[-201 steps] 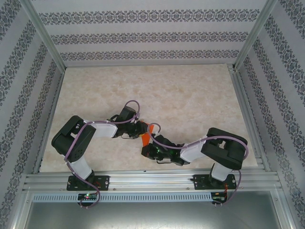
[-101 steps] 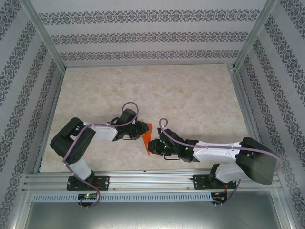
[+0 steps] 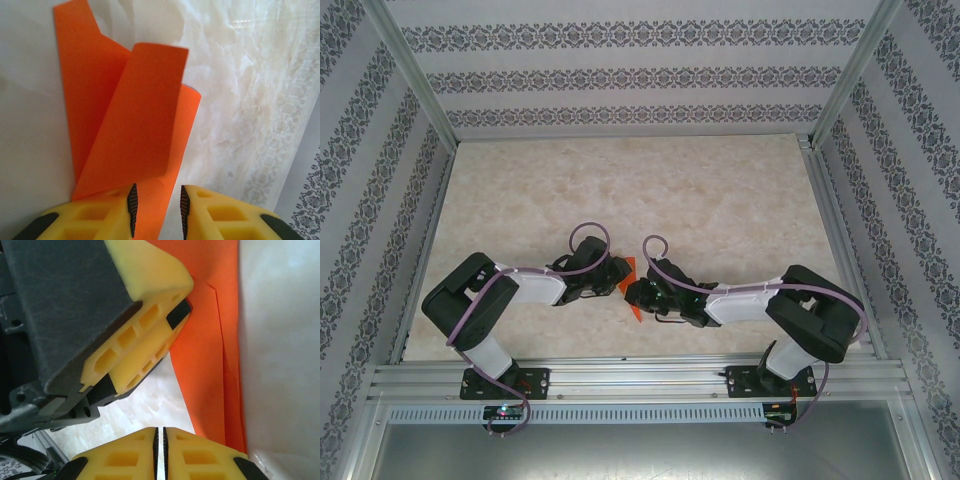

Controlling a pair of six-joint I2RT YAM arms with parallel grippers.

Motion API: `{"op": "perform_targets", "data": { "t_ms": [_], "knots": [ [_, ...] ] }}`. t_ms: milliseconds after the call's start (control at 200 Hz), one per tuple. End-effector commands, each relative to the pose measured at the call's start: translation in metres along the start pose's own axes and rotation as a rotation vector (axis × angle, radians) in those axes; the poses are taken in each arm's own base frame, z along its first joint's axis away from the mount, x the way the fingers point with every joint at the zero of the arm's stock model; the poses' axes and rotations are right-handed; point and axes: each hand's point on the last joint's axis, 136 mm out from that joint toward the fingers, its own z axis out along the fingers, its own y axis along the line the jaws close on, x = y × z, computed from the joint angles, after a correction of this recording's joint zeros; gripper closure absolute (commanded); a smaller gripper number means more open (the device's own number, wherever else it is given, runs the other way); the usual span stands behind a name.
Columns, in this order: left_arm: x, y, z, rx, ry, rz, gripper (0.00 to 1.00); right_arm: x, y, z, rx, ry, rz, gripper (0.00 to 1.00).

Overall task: Fold a paper plane with a square sheet of paper (pick it up from the middle)
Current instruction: Fold the wing for the fifth time at the center of the table.

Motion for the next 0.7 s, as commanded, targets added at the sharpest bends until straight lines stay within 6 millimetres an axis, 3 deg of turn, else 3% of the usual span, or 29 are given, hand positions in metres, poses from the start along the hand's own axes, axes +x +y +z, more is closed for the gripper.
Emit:
{"op": "perform_targets", "data": {
  "t_ms": [0,155,335,490,600,694],
  "knots": [
    [0.024,0.067,-0.001,-0.219,0.050,-0.057,0.66,0.002,0.008,0.006,-0.035,0.030,0.007,0.87],
    [0.022,0.064,-0.003,-0.211,0.040,-0.057,0.66,0.006,0.000,0.010,-0.014,0.049,0.016,0.87],
    [0.020,0.048,-0.007,-0.174,0.042,0.014,0.63,0.020,-0.051,0.008,0.167,0.085,0.032,0.90],
    [0.003,0.023,-0.024,-0.145,0.019,0.167,0.55,0.036,-0.086,-0.002,0.274,0.142,0.028,0.93],
    [-0.004,-0.002,-0.036,-0.063,0.037,0.279,0.48,0.039,-0.086,-0.002,0.252,0.172,0.022,0.94],
    [0.001,-0.022,-0.045,0.007,0.082,0.380,0.47,0.038,-0.080,0.000,0.227,0.195,0.009,0.94]
  ]
}}
